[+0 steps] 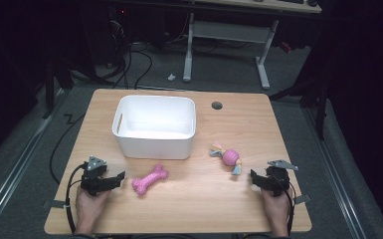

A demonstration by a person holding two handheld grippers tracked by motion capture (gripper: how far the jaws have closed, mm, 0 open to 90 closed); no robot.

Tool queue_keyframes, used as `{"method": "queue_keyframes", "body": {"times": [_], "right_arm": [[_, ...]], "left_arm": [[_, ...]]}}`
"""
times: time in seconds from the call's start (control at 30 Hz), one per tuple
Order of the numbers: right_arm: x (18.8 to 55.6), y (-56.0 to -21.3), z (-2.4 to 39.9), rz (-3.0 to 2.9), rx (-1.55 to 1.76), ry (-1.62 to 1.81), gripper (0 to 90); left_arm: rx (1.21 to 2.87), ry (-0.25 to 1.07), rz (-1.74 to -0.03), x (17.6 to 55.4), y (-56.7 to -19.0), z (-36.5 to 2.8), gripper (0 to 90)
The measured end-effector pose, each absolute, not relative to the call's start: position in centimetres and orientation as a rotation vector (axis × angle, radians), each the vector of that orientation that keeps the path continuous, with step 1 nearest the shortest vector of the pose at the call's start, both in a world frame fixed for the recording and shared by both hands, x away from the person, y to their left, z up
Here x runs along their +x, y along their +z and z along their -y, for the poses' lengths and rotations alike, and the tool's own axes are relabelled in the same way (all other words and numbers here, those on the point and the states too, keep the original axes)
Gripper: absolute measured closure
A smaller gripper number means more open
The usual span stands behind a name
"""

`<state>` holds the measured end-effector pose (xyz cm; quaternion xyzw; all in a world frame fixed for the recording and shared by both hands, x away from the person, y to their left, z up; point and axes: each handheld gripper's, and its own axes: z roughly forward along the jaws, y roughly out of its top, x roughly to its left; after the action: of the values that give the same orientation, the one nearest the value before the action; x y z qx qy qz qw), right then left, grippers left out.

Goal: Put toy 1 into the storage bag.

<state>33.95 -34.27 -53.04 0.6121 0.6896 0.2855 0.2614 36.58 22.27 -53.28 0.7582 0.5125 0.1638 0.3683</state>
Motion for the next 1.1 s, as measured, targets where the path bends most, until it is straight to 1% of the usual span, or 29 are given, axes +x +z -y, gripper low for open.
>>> {"method": "queue_keyframes", "body": {"times": [0.23,0.63,0.83,1.0,1.1], "right_arm": [[34.0,-53.0,34.3,-1.867,1.657,0.773,21.8],[34.0,-53.1,34.2,-1.877,1.642,0.778,22.4],[33.9,-53.0,34.2,-1.879,1.637,0.773,23.0],[33.9,-53.0,34.2,-1.879,1.638,0.773,23.0],[33.9,-53.0,34.2,-1.879,1.637,0.773,23.0]], "left_arm": [[1.949,0.397,-1.3,36.2,-52.5,-22.5,21.6],[1.964,0.407,-1.248,35.5,-50.7,-21.4,21.3],[1.982,0.409,-1.202,35.0,-49.4,-20.8,22.8],[2.025,0.39,-1.142,34.8,-48.5,-19.6,26.5],[2.04,0.391,-1.129,34.9,-48.3,-19.1,26.8]]}}
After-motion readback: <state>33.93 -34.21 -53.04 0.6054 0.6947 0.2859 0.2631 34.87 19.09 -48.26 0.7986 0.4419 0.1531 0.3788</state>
